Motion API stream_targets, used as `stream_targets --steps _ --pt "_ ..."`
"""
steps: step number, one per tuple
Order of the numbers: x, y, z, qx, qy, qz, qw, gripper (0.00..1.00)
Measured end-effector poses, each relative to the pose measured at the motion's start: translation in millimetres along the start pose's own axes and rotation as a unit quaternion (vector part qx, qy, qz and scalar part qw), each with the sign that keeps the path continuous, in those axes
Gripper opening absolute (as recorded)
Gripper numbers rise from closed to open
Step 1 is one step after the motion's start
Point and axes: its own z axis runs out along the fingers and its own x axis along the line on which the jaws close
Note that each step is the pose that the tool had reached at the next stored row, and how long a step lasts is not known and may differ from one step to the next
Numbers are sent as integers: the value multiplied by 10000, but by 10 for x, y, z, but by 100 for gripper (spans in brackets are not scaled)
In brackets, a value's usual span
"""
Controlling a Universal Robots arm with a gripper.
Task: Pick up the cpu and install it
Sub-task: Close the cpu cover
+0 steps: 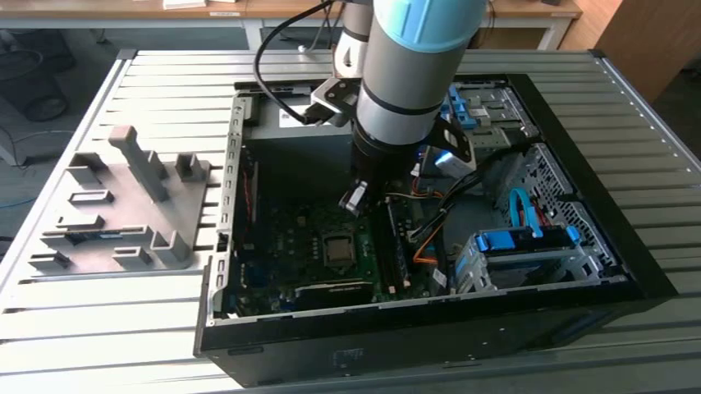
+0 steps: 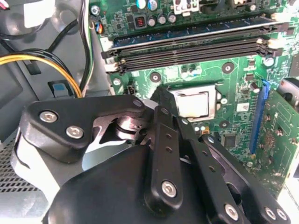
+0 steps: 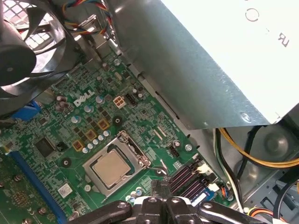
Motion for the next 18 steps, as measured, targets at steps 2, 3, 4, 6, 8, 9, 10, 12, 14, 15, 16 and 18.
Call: stream_targets --steps 2,3,4,6,8,9,10,12,14,15,16,18 --pt "-13 -9 -1 0 2 0 10000 10" --pt "-19 -16 -1 -1 2 0 10000 10" --pt "-24 -23 -2 -3 4 0 10000 10" --pt "-33 -31 -3 -4 5 0 10000 10" --pt "-35 -34 -3 -3 6 0 10000 10" --pt "-35 -34 -3 -3 6 1 10000 10" --pt "-35 -34 -3 -2 7 1 10000 10" --pt "-37 -34 -2 1 8 1 10000 10" --pt "-39 -31 1 82 -18 -5 10000 10" --pt "-40 -30 4 135 -34 -8 9999 10" --pt "-40 -30 6 172 -48 -10 9998 10" --pt "-40 -30 6 173 -49 -10 9998 10"
